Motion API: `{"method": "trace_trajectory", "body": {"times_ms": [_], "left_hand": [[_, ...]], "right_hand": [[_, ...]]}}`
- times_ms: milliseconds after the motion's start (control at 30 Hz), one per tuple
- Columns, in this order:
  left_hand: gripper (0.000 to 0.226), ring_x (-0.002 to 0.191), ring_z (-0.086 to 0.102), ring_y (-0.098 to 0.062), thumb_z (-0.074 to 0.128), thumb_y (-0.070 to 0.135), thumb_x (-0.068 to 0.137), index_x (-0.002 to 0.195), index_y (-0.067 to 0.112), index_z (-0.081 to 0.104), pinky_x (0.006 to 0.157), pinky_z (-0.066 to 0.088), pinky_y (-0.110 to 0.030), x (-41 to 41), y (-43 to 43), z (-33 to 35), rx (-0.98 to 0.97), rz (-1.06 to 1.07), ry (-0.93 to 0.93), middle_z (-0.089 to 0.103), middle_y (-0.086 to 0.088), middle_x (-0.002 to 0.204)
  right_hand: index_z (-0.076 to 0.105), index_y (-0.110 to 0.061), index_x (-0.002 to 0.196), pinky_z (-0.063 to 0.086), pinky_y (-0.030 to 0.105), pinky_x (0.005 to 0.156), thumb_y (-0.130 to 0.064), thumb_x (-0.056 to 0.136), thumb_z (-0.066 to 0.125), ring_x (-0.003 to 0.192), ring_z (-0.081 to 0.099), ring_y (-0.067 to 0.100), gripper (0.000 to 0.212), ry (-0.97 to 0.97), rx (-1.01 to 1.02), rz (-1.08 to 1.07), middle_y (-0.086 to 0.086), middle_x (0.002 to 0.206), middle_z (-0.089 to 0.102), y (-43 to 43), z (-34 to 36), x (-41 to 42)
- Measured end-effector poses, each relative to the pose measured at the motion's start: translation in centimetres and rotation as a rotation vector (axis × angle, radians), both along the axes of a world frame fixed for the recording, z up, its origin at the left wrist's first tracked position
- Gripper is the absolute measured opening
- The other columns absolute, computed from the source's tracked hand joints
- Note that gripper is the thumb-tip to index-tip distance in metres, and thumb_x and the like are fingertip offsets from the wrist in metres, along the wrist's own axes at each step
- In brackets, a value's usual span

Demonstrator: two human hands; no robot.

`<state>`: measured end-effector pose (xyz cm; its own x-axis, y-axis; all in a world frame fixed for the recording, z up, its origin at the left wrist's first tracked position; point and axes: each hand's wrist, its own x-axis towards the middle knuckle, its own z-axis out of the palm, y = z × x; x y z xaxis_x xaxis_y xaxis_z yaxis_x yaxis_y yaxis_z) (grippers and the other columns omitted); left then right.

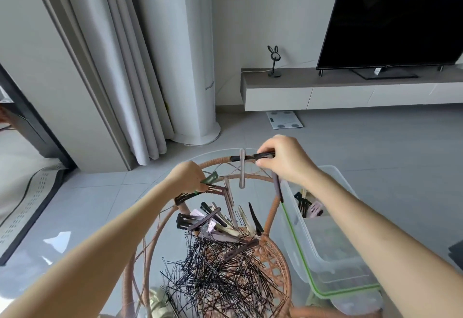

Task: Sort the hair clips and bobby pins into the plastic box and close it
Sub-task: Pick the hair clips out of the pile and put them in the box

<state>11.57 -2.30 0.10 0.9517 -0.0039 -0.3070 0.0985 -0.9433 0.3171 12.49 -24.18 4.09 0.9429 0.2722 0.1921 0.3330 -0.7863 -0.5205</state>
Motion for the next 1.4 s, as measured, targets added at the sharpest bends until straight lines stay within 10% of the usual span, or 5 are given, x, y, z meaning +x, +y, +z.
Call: {"method": "trace_trajectory", "body": {"times_ms": [267, 433, 933, 1233, 1400], "left_hand": [[0.015, 0.051, 0.046, -0.014, 0.068, 0.019, 0.078, 0.088, 0.010, 0.075, 0.049, 0.035, -0.018, 0.3, -3.1, 4.4, -0.212, 0.017, -0.320, 0.060, 0.000, 0.058], [0.020, 0.081, 0.067, -0.032, 0.069, 0.017, 0.079, 0.097, 0.009, 0.073, 0.077, 0.054, -0.034, -0.1, -6.7, 5.8, -0.305, -0.034, -0.318, 0.073, -0.014, 0.092], [0.018, 0.049, 0.047, -0.012, 0.072, 0.012, 0.077, 0.094, 0.007, 0.072, 0.057, 0.045, -0.023, -0.3, -14.9, 4.3, -0.616, 0.025, -0.172, 0.062, -0.002, 0.065], [0.009, 0.073, 0.053, -0.024, 0.065, 0.008, 0.079, 0.087, 0.010, 0.065, 0.065, 0.047, -0.027, 1.0, -22.5, 0.5, -0.357, -0.087, -0.097, 0.060, -0.010, 0.084], [0.032, 0.079, 0.061, -0.024, 0.056, 0.012, 0.085, 0.115, 0.002, 0.062, 0.058, 0.050, -0.016, 0.9, -22.6, 0.7, -0.222, -0.248, 0.095, 0.067, -0.011, 0.098]], "right_hand": [[0.070, -0.008, 0.088, 0.043, 0.032, 0.077, -0.007, 0.076, 0.069, 0.079, 0.055, 0.024, 0.012, -0.111, -0.129, -0.050, 0.004, 0.087, 0.053, -9.2, 1.7, -0.1], [0.070, -0.010, 0.089, 0.043, 0.029, 0.076, -0.004, 0.079, 0.066, 0.083, 0.056, 0.025, 0.013, 0.018, -0.299, 0.067, 0.001, 0.087, 0.049, -11.3, -1.8, -0.3], [0.070, -0.012, 0.102, 0.042, 0.025, 0.086, -0.010, 0.082, 0.063, 0.103, 0.061, 0.021, 0.021, 0.148, -0.095, -0.046, 0.007, 0.109, 0.068, -13.2, -6.0, -0.9], [0.071, -0.008, 0.088, 0.044, 0.024, 0.073, -0.008, 0.086, 0.058, 0.079, 0.062, 0.017, 0.013, -0.118, 0.038, -0.208, 0.003, 0.089, 0.071, -16.7, -2.9, -3.9], [0.070, -0.009, 0.087, 0.041, 0.023, 0.070, -0.010, 0.087, 0.056, 0.080, 0.063, 0.018, 0.014, -0.081, -0.010, -0.184, 0.001, 0.087, 0.069, -16.3, -2.2, -4.5]]}}
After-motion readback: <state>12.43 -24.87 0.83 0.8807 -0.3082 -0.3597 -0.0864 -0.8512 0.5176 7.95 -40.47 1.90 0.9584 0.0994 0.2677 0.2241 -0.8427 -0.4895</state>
